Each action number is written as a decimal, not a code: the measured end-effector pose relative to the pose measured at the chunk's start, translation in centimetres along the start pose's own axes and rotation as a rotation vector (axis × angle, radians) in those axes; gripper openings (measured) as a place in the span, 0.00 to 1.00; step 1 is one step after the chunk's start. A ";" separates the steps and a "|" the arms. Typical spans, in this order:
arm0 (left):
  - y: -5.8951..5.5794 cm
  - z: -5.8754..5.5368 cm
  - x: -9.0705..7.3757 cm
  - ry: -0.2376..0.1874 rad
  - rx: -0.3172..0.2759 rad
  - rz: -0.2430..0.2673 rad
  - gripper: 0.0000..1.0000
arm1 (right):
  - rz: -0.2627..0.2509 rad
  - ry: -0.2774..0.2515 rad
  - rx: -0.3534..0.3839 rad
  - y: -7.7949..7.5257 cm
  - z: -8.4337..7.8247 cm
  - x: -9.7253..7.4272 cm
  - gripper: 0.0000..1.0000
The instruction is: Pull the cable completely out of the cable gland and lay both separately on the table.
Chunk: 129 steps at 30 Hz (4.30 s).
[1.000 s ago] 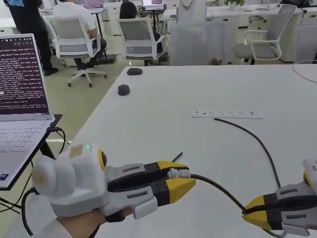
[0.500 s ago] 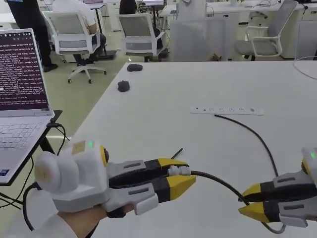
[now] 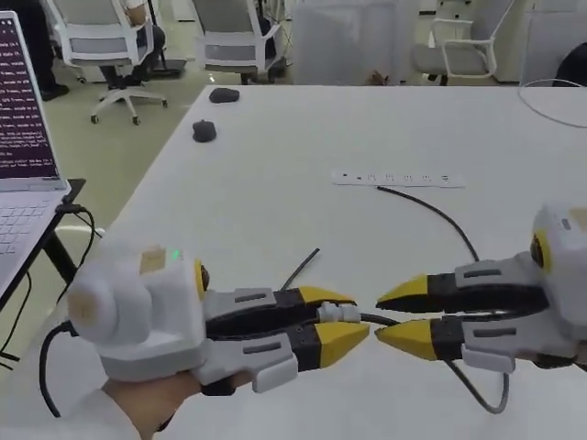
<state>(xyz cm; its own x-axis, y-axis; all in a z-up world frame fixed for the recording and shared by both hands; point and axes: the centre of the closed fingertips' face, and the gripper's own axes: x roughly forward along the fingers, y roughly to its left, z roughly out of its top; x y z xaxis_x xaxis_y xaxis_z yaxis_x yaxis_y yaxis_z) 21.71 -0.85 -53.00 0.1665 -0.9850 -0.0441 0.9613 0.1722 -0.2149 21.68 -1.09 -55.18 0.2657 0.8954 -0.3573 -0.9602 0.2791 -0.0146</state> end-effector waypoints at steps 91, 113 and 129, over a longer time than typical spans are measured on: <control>2.0 2.2 -3.4 -0.048 0.076 0.077 0.17 | 0.051 -0.028 -0.122 0.2 4.2 2.6 0.08; 2.6 2.2 -3.6 -0.056 0.042 0.094 0.17 | 0.045 -0.022 -0.110 -0.6 2.5 3.3 0.03; 3.1 2.4 -4.0 -0.074 0.030 0.105 0.17 | 0.003 0.099 -0.057 -1.6 -3.0 2.7 0.03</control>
<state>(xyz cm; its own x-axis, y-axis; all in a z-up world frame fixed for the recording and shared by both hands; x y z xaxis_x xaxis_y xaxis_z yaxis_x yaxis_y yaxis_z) 24.58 3.61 -51.12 0.2811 -0.9596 0.0071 0.9437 0.2751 -0.1835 23.64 -0.21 -58.94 0.2555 0.8566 -0.4483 -0.9651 0.2537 -0.0654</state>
